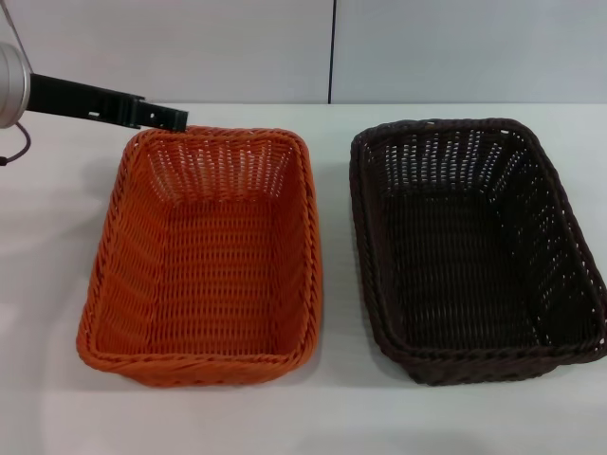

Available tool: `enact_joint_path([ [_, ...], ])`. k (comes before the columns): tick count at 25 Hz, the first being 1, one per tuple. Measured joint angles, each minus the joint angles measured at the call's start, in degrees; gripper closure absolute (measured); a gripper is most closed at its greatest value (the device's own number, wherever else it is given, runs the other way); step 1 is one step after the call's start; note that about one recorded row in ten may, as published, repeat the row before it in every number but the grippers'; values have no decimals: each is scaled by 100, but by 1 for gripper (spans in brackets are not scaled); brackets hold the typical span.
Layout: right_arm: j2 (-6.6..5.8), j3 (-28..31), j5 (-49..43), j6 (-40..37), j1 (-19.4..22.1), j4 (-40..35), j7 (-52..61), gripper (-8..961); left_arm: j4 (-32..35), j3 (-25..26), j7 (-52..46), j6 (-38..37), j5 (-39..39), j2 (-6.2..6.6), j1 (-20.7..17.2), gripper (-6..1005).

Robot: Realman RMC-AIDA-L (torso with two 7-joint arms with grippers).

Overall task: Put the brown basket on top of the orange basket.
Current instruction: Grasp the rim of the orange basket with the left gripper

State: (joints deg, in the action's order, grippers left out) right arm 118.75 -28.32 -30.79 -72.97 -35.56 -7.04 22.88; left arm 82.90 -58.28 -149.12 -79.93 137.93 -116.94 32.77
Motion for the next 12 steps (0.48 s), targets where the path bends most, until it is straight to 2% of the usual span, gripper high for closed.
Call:
enact_joint_path([
  [6,-9,23,13,10,-2,-27,-6,331,-79,6,-331,-116,809,-77,181,189],
  [10,-13,17,23,129,2,-110,-11,331,-162,6,-430,-160,919,-81,166,189],
  [12,-20,4,18,270,-20,-152,-13,331,-181,9,-534,-211,968,-84,32,189],
])
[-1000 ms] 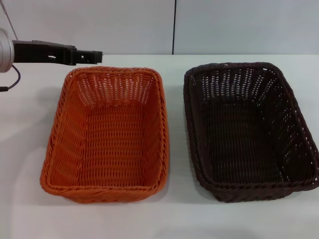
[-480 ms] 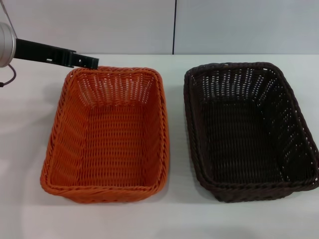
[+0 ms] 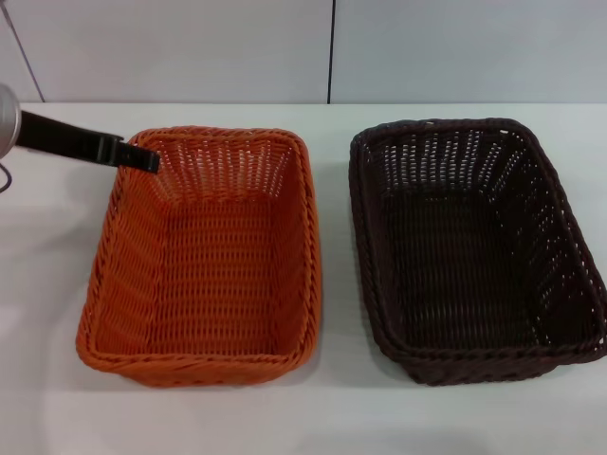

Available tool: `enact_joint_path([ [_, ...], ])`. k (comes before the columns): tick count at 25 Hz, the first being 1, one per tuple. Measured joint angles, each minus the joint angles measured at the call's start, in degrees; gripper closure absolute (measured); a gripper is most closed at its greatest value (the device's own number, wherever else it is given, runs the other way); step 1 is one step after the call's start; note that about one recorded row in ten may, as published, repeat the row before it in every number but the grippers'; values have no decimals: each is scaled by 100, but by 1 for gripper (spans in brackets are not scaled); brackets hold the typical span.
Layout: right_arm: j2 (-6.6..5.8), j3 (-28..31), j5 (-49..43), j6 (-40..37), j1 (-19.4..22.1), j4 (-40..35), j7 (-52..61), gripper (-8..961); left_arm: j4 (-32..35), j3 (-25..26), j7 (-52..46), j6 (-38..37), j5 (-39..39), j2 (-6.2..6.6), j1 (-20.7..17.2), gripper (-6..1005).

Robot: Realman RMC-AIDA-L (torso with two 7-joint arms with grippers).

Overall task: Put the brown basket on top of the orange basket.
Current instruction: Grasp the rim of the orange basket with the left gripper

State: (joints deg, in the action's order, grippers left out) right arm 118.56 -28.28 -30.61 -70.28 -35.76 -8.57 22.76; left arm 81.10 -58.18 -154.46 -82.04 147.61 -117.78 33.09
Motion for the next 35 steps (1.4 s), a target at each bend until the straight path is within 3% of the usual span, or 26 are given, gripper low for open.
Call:
enact_joint_path([
  [10,-4,2,17,102,-69,-22,-6,332,-118,0,-142,-4,13,-10,-191,188],
  [12,-4,-3,15,105,-81,-24,-6,332,-461,0,-164,136,-4,-20,-346,189],
  [31,-9,-57,3,193,-152,-22,-35,331,-1004,-1,-58,485,-26,-13,-479,188],
  [35,-9,-50,13,338,-174,-22,-35,331,-1015,-37,-20,523,-26,-17,-491,227],
])
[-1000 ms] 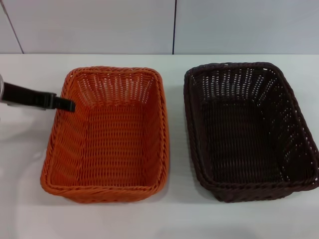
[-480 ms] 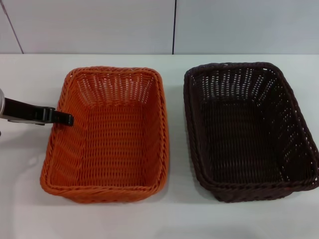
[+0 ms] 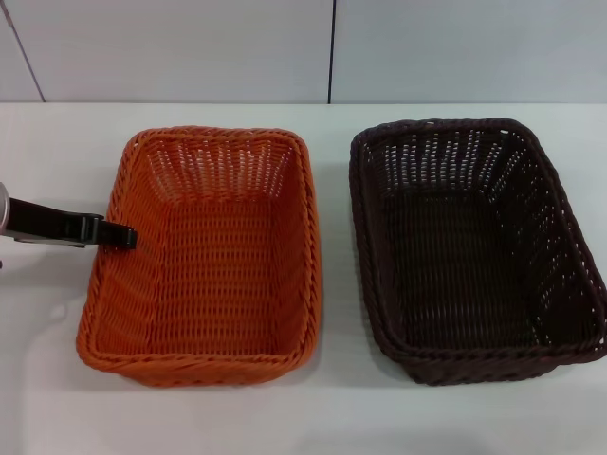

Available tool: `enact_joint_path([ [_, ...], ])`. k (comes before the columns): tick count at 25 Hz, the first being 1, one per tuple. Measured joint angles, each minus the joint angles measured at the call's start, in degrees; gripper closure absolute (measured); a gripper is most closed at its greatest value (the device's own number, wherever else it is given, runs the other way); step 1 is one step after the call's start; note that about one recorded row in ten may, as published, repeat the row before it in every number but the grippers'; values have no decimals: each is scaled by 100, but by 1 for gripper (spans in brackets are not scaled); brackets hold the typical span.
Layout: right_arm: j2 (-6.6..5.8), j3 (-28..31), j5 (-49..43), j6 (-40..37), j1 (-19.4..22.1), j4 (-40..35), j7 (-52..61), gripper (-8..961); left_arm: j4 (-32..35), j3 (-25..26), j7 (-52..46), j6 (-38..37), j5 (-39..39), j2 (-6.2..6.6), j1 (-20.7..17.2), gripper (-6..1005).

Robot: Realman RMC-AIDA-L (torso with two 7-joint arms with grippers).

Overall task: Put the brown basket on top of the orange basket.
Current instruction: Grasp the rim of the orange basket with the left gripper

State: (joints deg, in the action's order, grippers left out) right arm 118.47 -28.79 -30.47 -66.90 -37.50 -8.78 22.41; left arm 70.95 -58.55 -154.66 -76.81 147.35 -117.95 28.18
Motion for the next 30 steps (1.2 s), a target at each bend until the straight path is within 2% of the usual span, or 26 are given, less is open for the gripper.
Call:
enact_joint_path([
  [8,6,23,0,43,21,4,1,332,-270,-23,105,55,-61,-8,37,304],
  [19,10,-15,-6,47,19,10,13,332,-267,-96,309,54,-279,-13,-7,684],
  [25,10,14,-6,47,87,18,3,331,-257,-76,371,14,-416,-5,-61,832],
  [30,16,2,-9,46,125,35,1,331,-133,-93,388,-35,-437,3,-80,833],
])
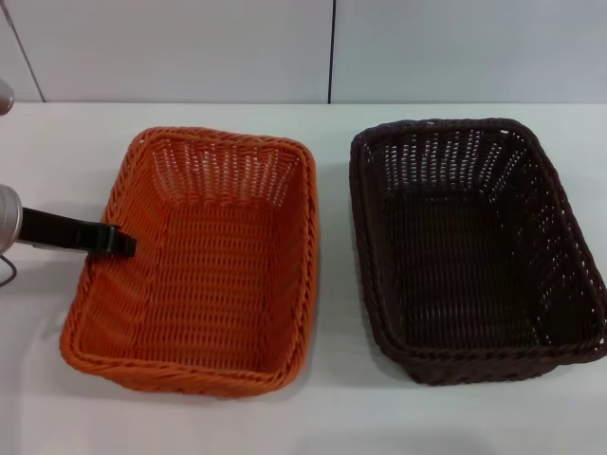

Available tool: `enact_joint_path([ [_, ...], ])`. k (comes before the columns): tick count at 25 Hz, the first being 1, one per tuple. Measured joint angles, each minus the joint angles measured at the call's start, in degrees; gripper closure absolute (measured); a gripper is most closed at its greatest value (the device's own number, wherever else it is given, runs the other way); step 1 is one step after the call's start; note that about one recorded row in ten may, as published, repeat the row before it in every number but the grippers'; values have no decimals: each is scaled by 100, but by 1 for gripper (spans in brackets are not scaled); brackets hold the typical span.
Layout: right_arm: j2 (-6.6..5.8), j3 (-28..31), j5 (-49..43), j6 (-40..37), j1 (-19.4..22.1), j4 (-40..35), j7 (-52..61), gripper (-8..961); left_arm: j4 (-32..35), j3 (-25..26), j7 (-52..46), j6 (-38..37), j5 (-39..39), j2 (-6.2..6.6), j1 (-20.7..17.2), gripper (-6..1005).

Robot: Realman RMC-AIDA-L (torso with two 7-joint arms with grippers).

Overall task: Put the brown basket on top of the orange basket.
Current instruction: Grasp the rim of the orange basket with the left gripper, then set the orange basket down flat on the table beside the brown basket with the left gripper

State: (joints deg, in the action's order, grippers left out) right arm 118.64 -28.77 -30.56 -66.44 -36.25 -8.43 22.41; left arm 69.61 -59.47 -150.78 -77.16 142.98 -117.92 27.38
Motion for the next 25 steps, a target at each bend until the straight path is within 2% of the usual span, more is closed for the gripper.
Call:
enact_joint_path([
  [3,1,-23,-15,0,28,4,2,332,45,7,56,-54,-1,8,12,836],
  [4,3,-24,-27,0,39,5,13,332,174,64,280,-348,12,35,92,837],
  [7,9,-24,-39,-1,64,9,36,332,340,89,326,-509,50,48,118,840],
  [10,10,-23,-39,-1,85,17,41,332,656,142,341,-813,166,163,127,841],
  [11,11,-22,-37,-1,96,22,42,332,656,142,341,-813,166,163,127,841],
  [12,11,-21,-36,-1,107,24,43,332,690,150,425,-1123,195,276,195,841],
  [15,11,5,-24,-1,133,28,50,332,767,151,634,-1469,209,306,265,842],
  [21,8,-12,-20,-1,104,27,57,331,731,137,878,-1678,204,173,455,844],
  [22,6,-19,-27,-1,93,28,57,331,597,107,1032,-1724,206,60,608,844],
  [25,4,-27,-40,0,76,27,58,331,508,-2,1090,-1769,187,13,728,846],
])
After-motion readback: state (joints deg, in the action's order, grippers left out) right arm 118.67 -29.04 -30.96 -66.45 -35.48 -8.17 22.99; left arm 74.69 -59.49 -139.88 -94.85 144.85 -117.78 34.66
